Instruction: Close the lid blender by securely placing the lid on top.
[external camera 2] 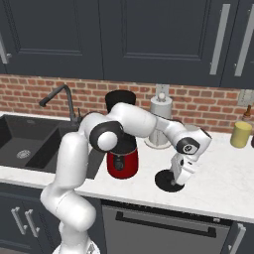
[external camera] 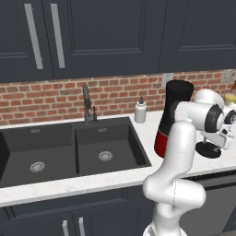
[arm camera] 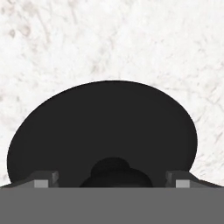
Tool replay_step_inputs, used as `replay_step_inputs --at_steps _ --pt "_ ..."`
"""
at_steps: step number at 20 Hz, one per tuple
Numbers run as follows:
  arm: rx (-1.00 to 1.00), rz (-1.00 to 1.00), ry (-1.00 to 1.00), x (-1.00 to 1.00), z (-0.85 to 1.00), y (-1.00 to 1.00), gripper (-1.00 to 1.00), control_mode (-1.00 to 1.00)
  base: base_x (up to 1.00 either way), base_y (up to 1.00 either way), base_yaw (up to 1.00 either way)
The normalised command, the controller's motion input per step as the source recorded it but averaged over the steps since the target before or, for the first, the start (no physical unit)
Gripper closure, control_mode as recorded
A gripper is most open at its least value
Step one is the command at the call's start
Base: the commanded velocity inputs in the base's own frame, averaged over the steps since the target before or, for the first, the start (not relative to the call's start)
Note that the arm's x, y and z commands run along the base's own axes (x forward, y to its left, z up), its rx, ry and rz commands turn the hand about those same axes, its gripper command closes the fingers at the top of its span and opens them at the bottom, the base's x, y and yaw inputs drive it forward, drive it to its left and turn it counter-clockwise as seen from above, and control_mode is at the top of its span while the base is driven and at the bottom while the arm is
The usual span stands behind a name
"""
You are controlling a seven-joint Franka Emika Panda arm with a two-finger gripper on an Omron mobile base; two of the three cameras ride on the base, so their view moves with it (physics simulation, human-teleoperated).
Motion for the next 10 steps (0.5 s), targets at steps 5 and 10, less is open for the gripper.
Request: replay_step_inputs --at_steps 5,10 --pt "0.00 0.00 0.00 0.00 0.00 0.00 1.00 -1.00 0.00 0.00 0.00" --pt "0.00 0.00 0.00 0.00 0.00 0.00 1.00 -1.00 0.00 0.00 0.00"
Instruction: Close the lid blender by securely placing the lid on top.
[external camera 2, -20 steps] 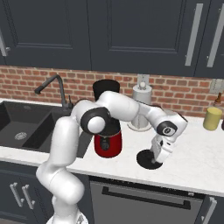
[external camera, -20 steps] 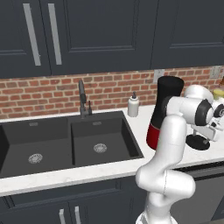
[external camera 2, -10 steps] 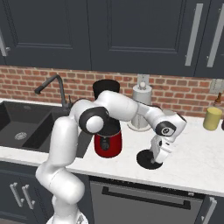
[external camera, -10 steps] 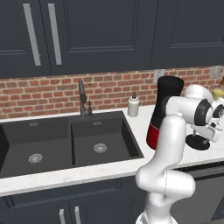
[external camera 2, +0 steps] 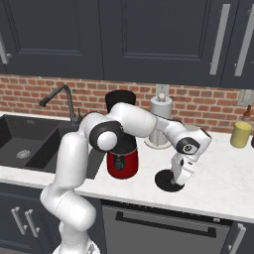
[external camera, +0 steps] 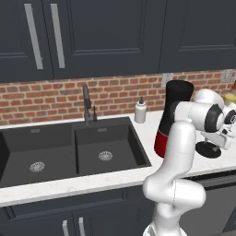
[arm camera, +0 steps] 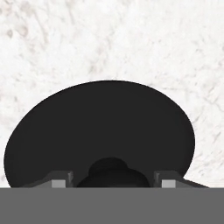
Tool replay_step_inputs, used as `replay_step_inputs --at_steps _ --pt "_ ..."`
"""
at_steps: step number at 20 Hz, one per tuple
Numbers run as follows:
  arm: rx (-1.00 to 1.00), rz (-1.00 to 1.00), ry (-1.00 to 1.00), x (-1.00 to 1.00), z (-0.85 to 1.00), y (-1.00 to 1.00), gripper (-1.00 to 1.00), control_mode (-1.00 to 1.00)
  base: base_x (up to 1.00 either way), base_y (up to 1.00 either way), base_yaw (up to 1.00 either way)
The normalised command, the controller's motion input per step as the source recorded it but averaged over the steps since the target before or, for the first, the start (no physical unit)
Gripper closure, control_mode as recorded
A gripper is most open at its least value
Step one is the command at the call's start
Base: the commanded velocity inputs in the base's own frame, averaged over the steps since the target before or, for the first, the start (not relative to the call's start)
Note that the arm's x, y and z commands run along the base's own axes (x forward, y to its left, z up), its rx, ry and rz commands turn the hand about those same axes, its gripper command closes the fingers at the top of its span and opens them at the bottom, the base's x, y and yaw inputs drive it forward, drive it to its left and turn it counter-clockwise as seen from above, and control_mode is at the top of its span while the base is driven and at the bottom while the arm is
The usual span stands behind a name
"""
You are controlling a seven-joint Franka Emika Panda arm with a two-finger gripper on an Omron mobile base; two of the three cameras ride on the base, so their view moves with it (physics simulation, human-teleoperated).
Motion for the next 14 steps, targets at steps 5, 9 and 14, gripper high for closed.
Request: replay_step_inputs --at_steps 5,9,14 --pt "0.00 0.00 -0.01 -0.06 0.10 0.00 1.00 -1.00 0.00 0.00 0.00" --pt "0.00 0.00 -0.19 -0.55 0.55 -0.02 1.00 -1.00 0.00 0.00 0.00" --pt "0.00 -0.03 -0.34 -0.74 0.89 -0.15 1.00 -1.00 0.00 0.00 0.00"
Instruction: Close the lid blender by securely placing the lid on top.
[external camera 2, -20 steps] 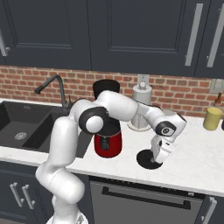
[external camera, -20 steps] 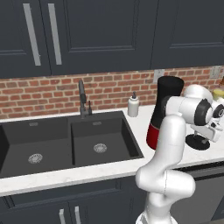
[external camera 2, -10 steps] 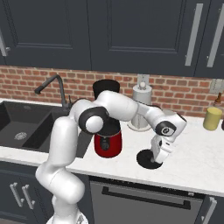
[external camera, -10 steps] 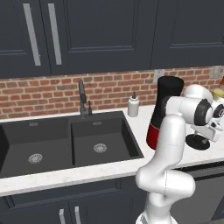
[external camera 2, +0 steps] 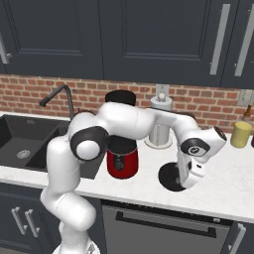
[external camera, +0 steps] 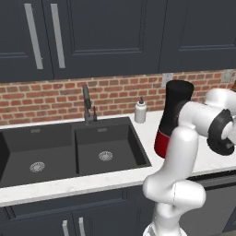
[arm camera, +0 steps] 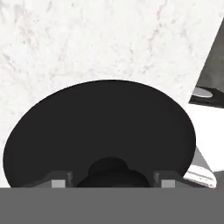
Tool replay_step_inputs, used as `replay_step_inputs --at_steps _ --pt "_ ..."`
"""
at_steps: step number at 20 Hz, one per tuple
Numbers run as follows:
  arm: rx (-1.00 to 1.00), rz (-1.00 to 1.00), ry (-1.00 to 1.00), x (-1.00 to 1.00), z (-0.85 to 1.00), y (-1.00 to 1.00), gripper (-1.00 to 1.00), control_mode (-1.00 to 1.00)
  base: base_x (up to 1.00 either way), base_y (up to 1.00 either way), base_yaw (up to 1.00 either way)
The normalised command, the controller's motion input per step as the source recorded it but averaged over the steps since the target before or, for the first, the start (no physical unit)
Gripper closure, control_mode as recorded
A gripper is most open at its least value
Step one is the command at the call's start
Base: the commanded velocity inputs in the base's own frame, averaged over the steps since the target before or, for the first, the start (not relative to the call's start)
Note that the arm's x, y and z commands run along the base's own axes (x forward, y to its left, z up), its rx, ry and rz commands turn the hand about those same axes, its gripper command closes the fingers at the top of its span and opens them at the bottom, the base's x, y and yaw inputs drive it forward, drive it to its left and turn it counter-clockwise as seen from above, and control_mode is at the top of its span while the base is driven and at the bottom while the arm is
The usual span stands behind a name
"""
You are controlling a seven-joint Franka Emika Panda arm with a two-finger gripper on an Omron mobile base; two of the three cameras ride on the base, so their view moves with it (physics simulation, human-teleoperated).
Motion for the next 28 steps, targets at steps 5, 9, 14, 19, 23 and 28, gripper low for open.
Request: replay_step_inputs --at_steps 5,9,14,19,23,28 --pt "0.00 -0.10 -0.40 -0.56 1.00 -0.05 1.00 -1.00 0.00 0.00 0.00" --pt "0.00 -0.11 -0.42 -0.42 1.00 0.00 1.00 -1.00 0.00 0.00 0.00" --pt "0.00 -0.06 -0.33 -0.31 1.00 0.00 1.00 -1.00 0.00 0.00 0.00" --pt "-0.02 -0.10 -0.21 -0.03 1.00 0.19 1.00 -1.00 0.00 0.00 0.00" --pt "0.00 -0.16 -0.08 0.06 1.00 0.13 1.00 -1.00 0.00 0.00 0.00" --pt "0.00 -0.09 0.01 0.03 1.00 0.40 1.00 -1.00 0.00 0.00 0.00"
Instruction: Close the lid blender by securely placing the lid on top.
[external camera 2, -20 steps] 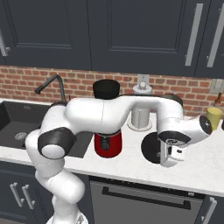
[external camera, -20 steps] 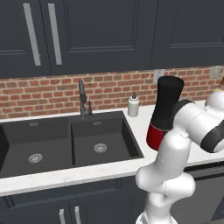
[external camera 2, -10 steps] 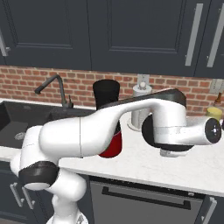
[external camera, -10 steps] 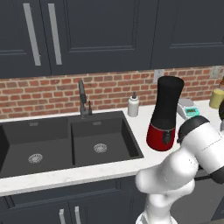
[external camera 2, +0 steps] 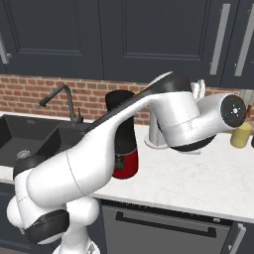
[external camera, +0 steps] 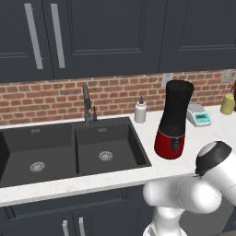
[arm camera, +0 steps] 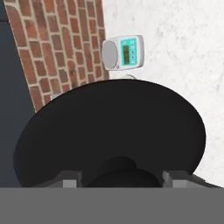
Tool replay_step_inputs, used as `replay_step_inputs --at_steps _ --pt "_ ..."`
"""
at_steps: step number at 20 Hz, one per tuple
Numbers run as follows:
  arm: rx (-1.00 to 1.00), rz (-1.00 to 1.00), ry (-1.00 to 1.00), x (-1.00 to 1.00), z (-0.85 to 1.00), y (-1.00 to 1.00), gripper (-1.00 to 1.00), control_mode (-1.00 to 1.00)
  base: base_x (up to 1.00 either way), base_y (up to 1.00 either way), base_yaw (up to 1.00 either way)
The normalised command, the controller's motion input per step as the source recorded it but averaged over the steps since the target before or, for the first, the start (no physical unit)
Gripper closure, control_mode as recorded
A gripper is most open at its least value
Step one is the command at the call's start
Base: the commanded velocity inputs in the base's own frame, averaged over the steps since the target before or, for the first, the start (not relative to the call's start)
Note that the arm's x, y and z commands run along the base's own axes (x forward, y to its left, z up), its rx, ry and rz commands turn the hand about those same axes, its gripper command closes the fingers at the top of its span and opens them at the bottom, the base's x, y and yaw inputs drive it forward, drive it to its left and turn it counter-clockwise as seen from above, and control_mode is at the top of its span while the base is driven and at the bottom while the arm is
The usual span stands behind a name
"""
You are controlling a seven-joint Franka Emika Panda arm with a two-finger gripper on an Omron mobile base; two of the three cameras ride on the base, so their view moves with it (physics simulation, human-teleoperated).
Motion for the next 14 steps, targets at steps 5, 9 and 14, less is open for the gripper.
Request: replay_step_inputs --at_steps 5,9,14 --pt "0.00 0.00 0.12 0.00 0.86 0.85 1.00 -1.00 0.00 0.00 0.00" --pt "0.00 0.00 0.23 0.03 0.34 1.00 1.00 -1.00 0.00 0.00 0.00" --pt "0.05 0.00 0.22 0.25 0.10 0.96 1.00 -1.00 0.00 0.00 0.00"
